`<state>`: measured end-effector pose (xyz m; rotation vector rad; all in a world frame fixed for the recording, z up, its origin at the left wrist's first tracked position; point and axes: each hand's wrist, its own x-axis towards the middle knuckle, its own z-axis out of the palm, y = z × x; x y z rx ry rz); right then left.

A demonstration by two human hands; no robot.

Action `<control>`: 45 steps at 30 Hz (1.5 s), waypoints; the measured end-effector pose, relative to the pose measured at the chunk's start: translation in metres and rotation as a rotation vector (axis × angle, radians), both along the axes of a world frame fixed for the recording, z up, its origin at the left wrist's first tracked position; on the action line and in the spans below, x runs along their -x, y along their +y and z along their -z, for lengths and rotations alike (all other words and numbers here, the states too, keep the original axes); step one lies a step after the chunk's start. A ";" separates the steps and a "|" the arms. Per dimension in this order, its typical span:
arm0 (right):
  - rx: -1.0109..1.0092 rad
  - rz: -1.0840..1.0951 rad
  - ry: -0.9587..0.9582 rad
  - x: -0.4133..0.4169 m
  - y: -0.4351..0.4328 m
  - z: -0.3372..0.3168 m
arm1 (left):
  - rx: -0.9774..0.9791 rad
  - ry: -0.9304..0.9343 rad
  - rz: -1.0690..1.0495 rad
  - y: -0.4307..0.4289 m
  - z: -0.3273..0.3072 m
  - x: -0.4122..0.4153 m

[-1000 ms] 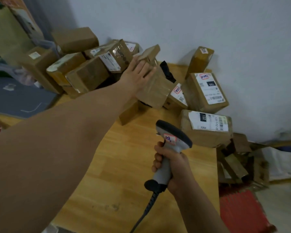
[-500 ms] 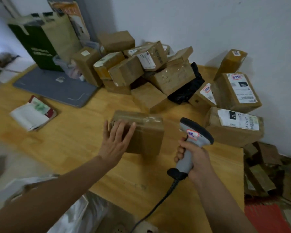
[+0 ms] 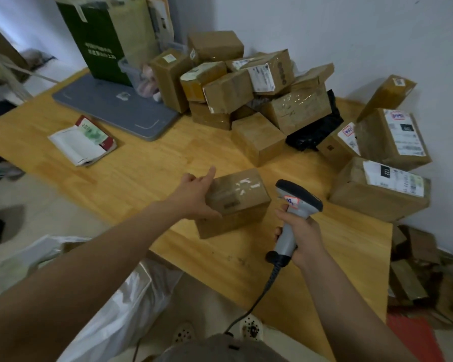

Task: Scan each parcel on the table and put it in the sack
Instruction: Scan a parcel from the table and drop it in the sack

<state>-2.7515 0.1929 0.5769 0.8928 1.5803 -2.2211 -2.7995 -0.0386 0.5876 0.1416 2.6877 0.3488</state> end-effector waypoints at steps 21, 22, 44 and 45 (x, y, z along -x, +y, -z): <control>-0.018 -0.015 -0.058 -0.002 -0.012 0.011 | -0.280 -0.090 -0.127 -0.022 0.040 -0.039; -0.019 -0.022 -0.046 0.001 -0.013 0.010 | -0.257 -0.098 -0.093 -0.022 0.038 -0.033; 0.003 -0.199 0.022 -0.005 -0.052 0.007 | -1.155 -0.455 -0.795 -0.053 0.036 -0.047; 0.006 -0.220 0.038 -0.004 -0.054 0.005 | -1.162 -0.462 -0.762 -0.058 0.030 -0.048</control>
